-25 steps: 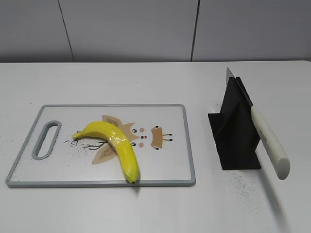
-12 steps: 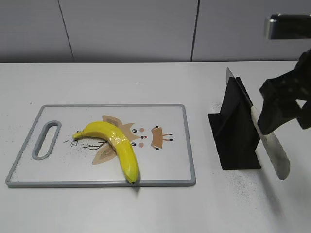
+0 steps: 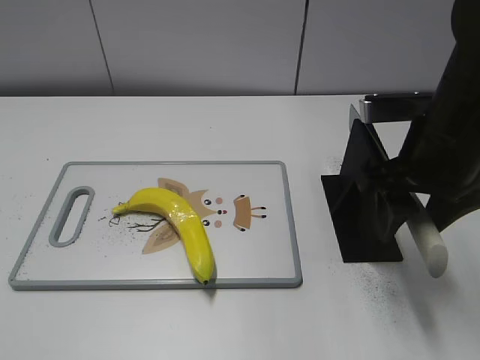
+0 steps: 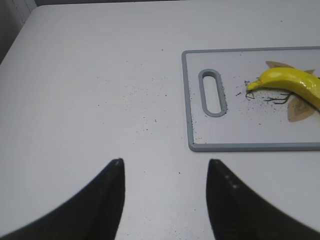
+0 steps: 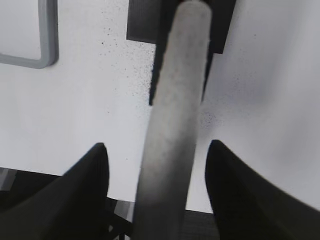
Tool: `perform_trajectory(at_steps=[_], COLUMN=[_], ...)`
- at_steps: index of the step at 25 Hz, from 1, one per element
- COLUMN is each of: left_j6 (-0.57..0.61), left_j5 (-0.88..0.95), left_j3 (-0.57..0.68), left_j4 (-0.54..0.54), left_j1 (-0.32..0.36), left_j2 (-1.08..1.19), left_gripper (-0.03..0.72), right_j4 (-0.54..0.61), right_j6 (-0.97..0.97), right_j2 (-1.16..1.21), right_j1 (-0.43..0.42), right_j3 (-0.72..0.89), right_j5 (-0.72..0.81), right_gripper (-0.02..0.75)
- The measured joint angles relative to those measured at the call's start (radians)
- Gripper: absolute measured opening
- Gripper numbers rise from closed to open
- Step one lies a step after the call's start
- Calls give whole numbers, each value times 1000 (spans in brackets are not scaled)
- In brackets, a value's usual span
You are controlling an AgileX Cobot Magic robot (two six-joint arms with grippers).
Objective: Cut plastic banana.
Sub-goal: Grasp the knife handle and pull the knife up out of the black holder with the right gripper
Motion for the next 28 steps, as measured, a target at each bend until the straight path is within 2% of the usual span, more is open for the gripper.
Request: perform_trajectory(at_steps=[2,4,18,28], left_j6=[0,0,1,1], left_j5=[0,0,0,0], left_j3=[0,0,0,0], left_j4=[0,0,0,0], left_j1=[0,0,0,0], left_j2=[0,0,0,0], left_gripper=[491,491,491,491], right_j4=[0,0,-4,-84], right_j6=[31,43,93,101], right_j2=[2,3,-77,-220], right_j1=[0,0,0,0], right_j3=[0,0,-18,-155], right_j5=[-1,-1,10,96], right_gripper=[344,169,161,160])
